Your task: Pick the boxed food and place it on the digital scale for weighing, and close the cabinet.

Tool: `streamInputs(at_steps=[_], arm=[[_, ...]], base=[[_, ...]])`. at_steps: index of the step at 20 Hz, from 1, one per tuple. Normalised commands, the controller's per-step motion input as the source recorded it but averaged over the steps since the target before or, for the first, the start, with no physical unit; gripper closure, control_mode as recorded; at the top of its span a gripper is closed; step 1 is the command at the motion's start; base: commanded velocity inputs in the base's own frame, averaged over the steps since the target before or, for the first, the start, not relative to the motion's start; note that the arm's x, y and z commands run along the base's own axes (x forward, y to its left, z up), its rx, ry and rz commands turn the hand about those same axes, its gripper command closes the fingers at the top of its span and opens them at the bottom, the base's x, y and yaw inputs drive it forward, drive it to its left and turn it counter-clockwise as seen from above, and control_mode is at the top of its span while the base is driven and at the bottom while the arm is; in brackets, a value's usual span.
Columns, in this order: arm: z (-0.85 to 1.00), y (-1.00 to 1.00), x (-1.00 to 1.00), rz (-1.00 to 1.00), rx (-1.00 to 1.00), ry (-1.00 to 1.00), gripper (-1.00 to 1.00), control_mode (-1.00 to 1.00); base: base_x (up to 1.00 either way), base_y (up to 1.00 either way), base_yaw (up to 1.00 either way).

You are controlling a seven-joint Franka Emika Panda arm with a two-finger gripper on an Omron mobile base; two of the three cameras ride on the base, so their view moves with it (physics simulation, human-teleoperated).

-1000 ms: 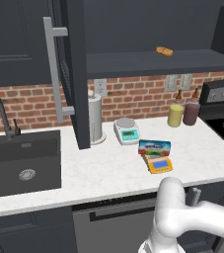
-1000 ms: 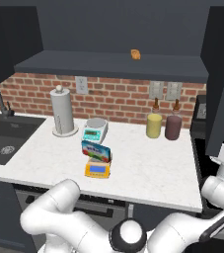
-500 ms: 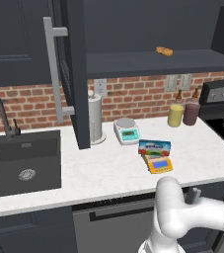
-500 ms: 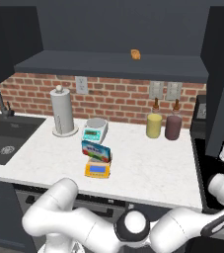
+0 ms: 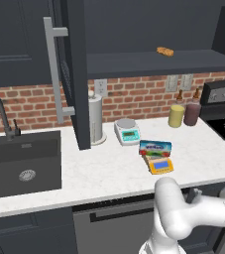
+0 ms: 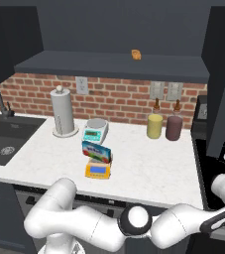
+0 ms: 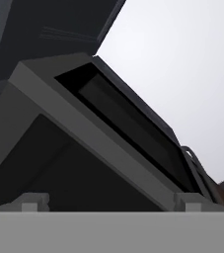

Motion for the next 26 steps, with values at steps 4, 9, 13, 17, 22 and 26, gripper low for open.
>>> streamInputs(at_steps=[4,9,13,17,22,26], arm=[[0.00,-0.04,0.00,0.00,0.00,-0.01,-1.00,-1.00],[0.00,-0.07,0.00,0.00,0.00,-0.02,-1.00,-1.00],[0.00,-0.04,0.00,0.00,0.00,-0.02,-1.00,-1.00],[0.00,-0.09,0.00,0.00,0.00,-0.07,-1.00,-1.00],[0.00,-0.08,0.00,0.01,0.00,-0.08,-1.00,-1.00],[0.00,-0.17,0.00,0.01,0.00,-0.08,-1.00,-1.00]], base=[[0.00,0.00,0.00],[0.00,0.00,0.00],[0.00,0.00,0.00],[0.00,0.00,0.00],[0.00,0.00,0.00],[0.00,0.00,0.00]])
